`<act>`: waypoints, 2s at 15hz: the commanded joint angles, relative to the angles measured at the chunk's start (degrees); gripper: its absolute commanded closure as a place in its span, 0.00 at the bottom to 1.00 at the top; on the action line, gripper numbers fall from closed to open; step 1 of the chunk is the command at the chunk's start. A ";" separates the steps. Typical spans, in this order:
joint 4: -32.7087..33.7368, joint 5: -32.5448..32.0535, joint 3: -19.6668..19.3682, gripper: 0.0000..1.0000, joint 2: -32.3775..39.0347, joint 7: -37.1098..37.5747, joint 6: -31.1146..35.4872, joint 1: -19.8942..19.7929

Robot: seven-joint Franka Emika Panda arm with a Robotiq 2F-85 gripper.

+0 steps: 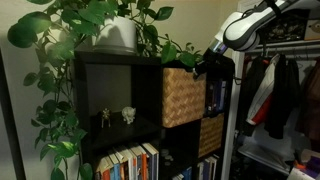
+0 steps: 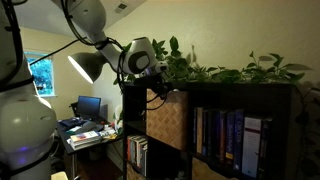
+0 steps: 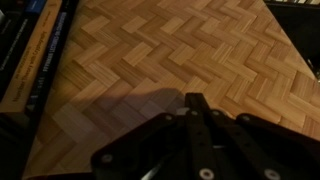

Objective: Slightly pull out the reed basket, put the two plushies on top of the bookshelf into it, then push it back

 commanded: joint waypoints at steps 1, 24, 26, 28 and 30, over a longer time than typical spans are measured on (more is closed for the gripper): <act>3.25 -1.13 1.01 0.96 4.39 1.90 4.23 -1.27; 10.66 -9.08 1.56 0.00 -5.30 -2.34 -41.05 -1.01; 11.36 -9.41 1.62 0.00 -6.37 -3.12 -43.94 -0.78; 11.87 -9.86 1.79 0.00 -7.00 -4.42 -45.42 -0.59; 11.59 -8.90 1.55 0.00 -5.82 -3.66 -43.15 -0.70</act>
